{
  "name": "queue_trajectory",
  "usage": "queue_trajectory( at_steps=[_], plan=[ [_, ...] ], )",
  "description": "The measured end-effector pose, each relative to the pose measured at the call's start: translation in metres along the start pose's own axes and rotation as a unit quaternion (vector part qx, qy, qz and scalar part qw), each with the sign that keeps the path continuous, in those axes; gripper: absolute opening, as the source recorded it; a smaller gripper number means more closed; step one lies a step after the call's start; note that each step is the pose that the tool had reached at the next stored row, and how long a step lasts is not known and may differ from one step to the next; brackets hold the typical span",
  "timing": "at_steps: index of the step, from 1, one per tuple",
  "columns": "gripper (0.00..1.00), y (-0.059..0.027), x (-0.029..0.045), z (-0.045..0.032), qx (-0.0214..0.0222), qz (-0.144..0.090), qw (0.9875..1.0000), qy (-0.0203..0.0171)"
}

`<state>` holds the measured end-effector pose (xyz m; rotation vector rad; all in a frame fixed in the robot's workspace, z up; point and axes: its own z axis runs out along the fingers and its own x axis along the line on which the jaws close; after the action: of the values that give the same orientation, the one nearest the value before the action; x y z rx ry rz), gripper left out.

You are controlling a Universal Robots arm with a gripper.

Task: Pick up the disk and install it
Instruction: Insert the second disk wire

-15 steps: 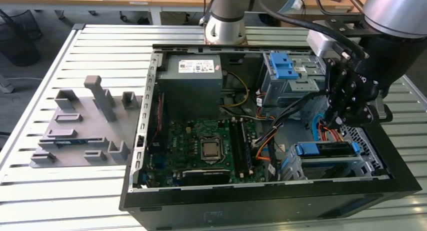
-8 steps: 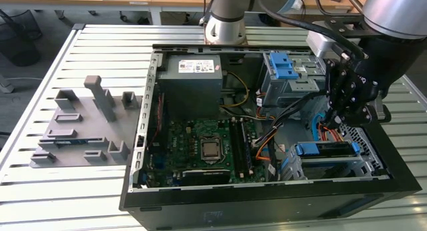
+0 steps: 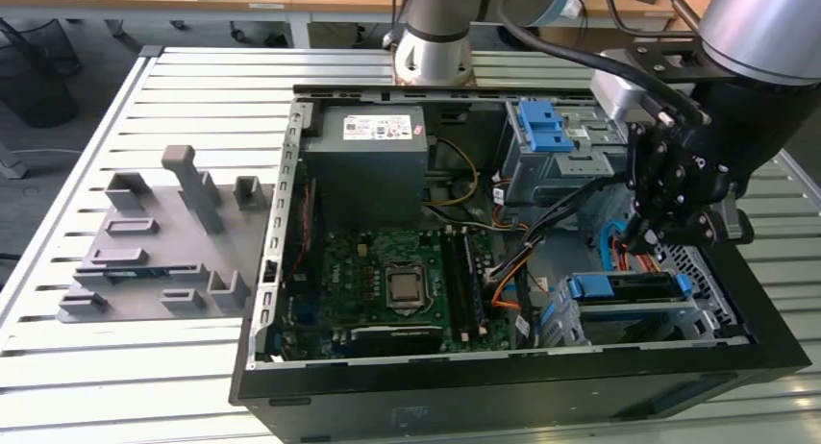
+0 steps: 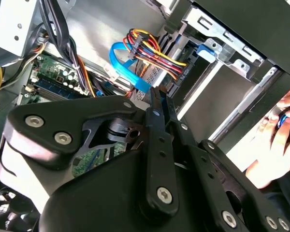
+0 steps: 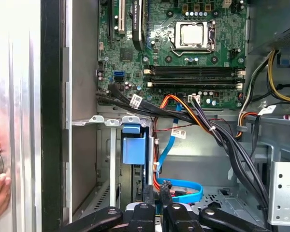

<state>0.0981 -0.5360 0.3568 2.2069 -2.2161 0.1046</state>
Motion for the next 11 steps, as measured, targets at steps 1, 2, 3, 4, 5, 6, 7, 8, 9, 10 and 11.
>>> queue_trajectory(
  at_steps=[1, 2, 3, 4, 5, 6, 7, 8, 9, 10, 11],
  plan=[
    [0.16, 0.0, 0.0006, 0.0003, 0.0, 0.0, 1.0, -0.0001],
    [0.16, 0.0, 0.0008, 0.0007, 0.0, 0.0, 1.0, -0.0002],
    [0.16, 0.0, 0.0008, 0.0007, 0.0, 0.0, 1.0, -0.0001],
    [0.16, 0.0, 0.0008, 0.0007, 0.0, 0.0, 1.0, -0.0001],
    [0.16, 0.0, 0.0008, 0.0007, 0.0, 0.0, 1.0, -0.0001],
    [0.16, 0.0, 0.0008, 0.0007, 0.0, 0.0, 1.0, -0.0001],
    [0.16, 0.0, 0.0009, 0.0009, 0.0, 0.0, 1.0, -0.0005],
    [0.16, 0.0, 0.0011, 0.0012, 0.0, 0.0, 1.0, -0.0018],
    [0.16, 0.0001, 0.0011, 0.0019, 0.0, 0.0, 1.0, -0.0033],
    [0.16, 0.0001, 0.0012, 0.0024, -0.0001, 0.0, 1.0, -0.005],
    [0.16, 0.0001, 0.0014, 0.0028, -0.0001, 0.0, 1.0, -0.0096]
  ],
)
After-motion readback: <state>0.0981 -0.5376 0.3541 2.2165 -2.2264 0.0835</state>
